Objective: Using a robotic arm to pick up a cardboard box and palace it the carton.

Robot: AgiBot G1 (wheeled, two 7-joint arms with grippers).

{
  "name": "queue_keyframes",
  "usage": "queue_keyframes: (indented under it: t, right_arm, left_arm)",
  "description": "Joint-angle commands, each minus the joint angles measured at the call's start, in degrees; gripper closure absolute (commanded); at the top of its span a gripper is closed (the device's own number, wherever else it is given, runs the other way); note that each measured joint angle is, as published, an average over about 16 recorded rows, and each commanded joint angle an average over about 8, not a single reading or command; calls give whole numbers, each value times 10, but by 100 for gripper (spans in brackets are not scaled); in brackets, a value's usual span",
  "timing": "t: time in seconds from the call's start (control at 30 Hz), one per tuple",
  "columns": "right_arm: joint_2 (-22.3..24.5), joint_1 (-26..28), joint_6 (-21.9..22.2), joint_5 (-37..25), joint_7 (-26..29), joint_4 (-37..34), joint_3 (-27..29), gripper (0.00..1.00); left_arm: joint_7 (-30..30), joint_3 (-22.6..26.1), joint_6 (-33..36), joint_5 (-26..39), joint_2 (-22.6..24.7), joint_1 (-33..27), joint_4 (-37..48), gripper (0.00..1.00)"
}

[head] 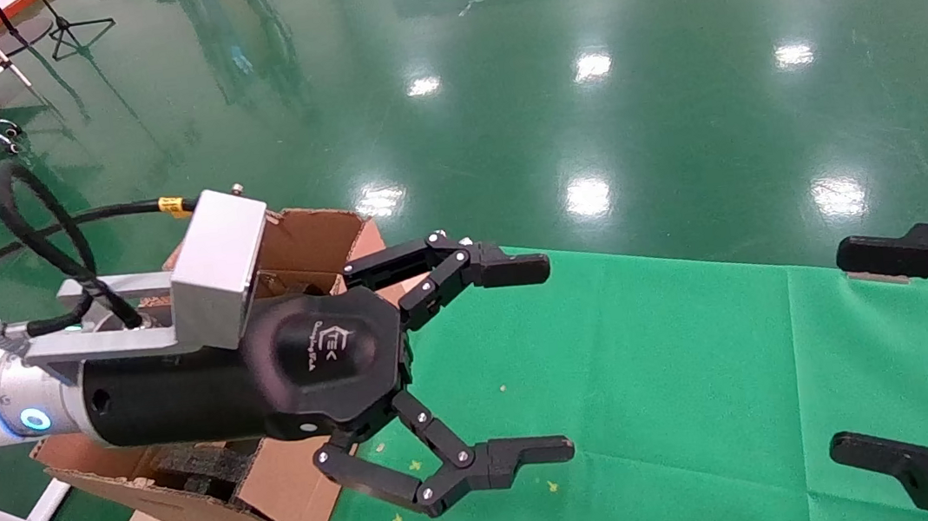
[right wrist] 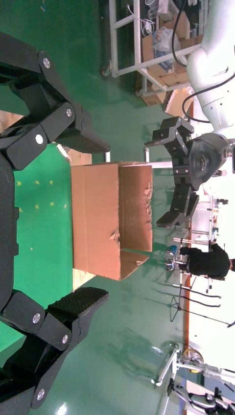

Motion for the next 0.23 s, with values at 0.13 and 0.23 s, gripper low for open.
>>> queue_keyframes:
  t: [0.13, 0.23]
  right_arm:
    - [0, 0, 0, 0, 0, 0, 0, 0]
    - [0, 0, 0, 0, 0, 0, 0, 0]
  left_arm:
    - [0, 0, 0, 0, 0, 0, 0, 0]
    - [0, 0, 0, 0, 0, 0, 0, 0]
